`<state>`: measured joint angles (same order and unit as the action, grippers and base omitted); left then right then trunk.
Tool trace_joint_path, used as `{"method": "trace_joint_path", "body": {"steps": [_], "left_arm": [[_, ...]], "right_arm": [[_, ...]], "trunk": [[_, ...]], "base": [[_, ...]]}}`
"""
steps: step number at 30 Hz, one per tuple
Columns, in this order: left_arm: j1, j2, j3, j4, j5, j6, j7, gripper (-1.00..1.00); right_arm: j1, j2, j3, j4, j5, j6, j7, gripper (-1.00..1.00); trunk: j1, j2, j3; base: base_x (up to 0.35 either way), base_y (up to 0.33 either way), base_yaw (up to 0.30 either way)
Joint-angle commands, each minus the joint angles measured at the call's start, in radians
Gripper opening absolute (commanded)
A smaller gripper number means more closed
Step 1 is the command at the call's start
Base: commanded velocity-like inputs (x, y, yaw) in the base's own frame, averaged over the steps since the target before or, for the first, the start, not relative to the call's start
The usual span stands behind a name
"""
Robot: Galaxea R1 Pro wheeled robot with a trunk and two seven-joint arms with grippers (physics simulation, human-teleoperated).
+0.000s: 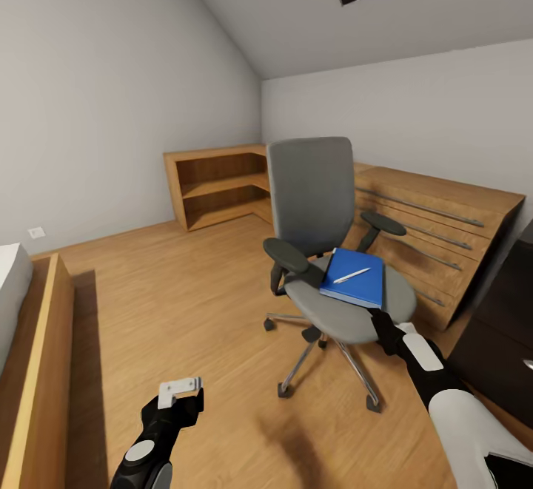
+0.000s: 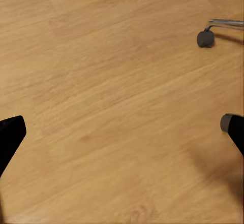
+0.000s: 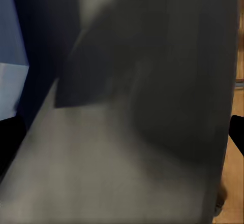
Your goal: In the bedroom, organize the workspace by keeping the computer under the desk, ensuring the monitor is on the desk, placing the keyboard on the desk next to the monitor, placing the mouse on the desk next to the keyboard, moving the folder from the swivel chair onto the desk next to the mouse, stacking the notebook on top of the folder with the pen on top of the notebook, and positioning the swivel chair next to the desk.
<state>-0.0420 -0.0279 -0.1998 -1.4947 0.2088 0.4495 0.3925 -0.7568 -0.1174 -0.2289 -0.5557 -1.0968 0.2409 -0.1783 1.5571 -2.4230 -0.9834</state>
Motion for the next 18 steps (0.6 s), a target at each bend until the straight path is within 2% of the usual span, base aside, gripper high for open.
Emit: {"method": "trace_joint_path", "body": {"steps": [1,11,18], "left_arm": [[-0.001,0.0,-0.002,-0.001,0.011,0.003,0.009,1.0],[-0.001,0.0,-0.004,-0.001,0.011,0.003,0.009,1.0],[-0.001,0.0,-0.004,-0.001,0.012,0.003,0.009,1.0]], "right_arm": [[0.001,0.001,-0.001,0.028,-0.011,0.004,-0.006,1.0],[0.001,0.002,0.001,0.027,-0.011,0.003,-0.006,1.0],[0.001,0.002,0.002,0.027,-0.011,0.003,-0.006,1.0]], "trunk": [[0.001,0.0,-0.001],[0.001,0.0,-0.001],[0.001,0.0,-0.001]], "base": [[0.32,0.003,0.0],[0.311,0.006,0.0],[0.245,0.166,0.0]]}}
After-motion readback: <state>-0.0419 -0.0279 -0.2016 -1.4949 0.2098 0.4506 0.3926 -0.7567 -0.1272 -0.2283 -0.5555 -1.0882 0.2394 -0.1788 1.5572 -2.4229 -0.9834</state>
